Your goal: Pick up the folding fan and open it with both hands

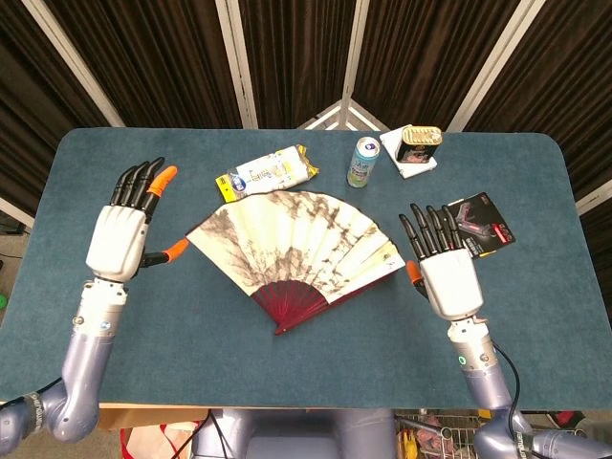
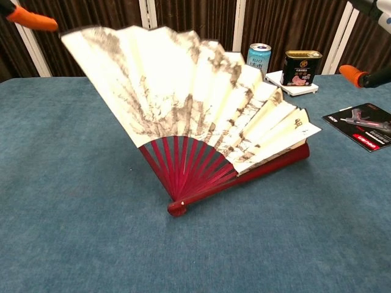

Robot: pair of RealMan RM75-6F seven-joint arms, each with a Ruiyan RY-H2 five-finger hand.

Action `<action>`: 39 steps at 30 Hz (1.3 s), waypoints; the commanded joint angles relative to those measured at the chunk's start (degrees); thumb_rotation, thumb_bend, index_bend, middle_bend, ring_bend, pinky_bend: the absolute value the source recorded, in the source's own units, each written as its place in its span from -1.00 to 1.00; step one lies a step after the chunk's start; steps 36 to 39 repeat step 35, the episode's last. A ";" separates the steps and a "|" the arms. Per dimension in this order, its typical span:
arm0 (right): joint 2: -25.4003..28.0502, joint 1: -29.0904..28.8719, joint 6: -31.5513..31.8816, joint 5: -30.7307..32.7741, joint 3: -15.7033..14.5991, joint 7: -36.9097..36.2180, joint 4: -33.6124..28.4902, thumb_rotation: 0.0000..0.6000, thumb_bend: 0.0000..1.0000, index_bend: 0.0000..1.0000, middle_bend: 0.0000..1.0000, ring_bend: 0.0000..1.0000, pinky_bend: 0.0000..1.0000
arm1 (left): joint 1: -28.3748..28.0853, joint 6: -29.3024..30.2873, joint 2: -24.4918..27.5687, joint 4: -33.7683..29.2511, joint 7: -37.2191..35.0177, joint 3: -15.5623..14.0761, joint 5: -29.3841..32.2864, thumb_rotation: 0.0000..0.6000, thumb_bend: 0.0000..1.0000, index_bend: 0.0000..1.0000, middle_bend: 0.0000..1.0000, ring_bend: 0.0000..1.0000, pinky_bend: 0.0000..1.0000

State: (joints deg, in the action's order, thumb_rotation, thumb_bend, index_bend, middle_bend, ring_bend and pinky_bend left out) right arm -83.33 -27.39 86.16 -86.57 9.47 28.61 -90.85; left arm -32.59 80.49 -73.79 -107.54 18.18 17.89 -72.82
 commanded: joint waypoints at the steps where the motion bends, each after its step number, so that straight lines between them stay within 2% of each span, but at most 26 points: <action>1: 0.47 0.38 -0.07 0.18 0.27 0.50 -1.07 1.00 -0.21 -1.00 -1.00 -1.00 -1.00 | 1.09 0.76 2.58 -2.33 -1.28 1.04 -0.18 1.00 -1.00 -0.80 -1.00 -1.00 -1.00; 6: 1.41 0.98 -0.29 0.28 0.39 0.89 -2.88 1.00 -0.21 -1.00 -1.00 -1.00 -1.00 | 2.72 1.52 7.08 -5.68 -3.33 2.12 -0.58 1.00 -1.00 -0.80 -1.00 -1.00 -1.00; 10: 2.44 1.70 -0.58 0.58 0.15 0.88 -4.15 1.00 -0.21 -1.00 -1.00 -1.00 -1.00 | 4.47 1.45 10.52 -7.41 -3.26 0.68 -2.13 1.00 -1.00 -0.80 -1.00 -1.00 -1.00; 15: 4.61 3.99 -0.43 1.98 -0.89 -1.15 -4.75 1.00 -0.21 -1.00 -1.00 -1.00 -1.00 | 8.76 2.78 13.80 -8.57 -3.18 -4.35 -6.27 1.00 -1.00 -0.80 -1.00 -1.00 -1.00; 19: 7.22 6.72 -0.48 4.39 -1.99 -4.83 -5.48 1.00 -0.21 -1.00 -1.00 -1.00 -1.00 | 13.46 4.56 15.30 -8.93 -5.30 -9.68 -9.61 1.00 -1.00 -0.81 -1.00 -1.00 -1.00; 22: 9.81 8.97 -0.44 5.50 -3.13 -8.48 -6.20 1.00 -0.21 -1.00 -1.00 -1.00 -1.00 | 17.00 6.29 15.67 -7.07 -6.71 -13.67 -12.61 1.00 -1.00 -0.82 -1.00 -1.00 -1.00; 27: 14.32 12.69 -0.64 7.06 -5.47 -13.33 -8.37 1.00 -0.25 -1.00 -1.00 -1.00 -1.00 | 22.07 9.43 15.53 -2.79 -8.96 -18.41 -15.95 1.00 -1.00 -0.85 -1.00 -1.00 -1.00; 32: 18.34 17.20 0.42 7.16 -9.27 -15.06 -11.38 1.00 -0.30 -1.00 -1.00 -1.00 -1.00 | 26.01 11.39 14.49 2.63 -10.25 -21.85 -18.04 1.00 -1.00 -0.87 -1.00 -1.00 -1.00; 35: 19.45 19.62 2.15 6.21 -10.85 -15.86 -12.27 1.00 -0.30 -1.00 -1.00 -1.00 -1.00 | 27.44 12.04 13.28 5.99 -10.61 -22.80 -18.83 1.00 -1.00 -0.89 -1.00 -1.00 -1.00; 39: 19.45 19.62 2.15 6.21 -10.85 -15.86 -12.27 1.00 -0.30 -1.00 -1.00 -1.00 -1.00 | 27.44 12.04 13.28 5.99 -10.61 -22.80 -18.83 1.00 -1.00 -0.89 -1.00 -1.00 -1.00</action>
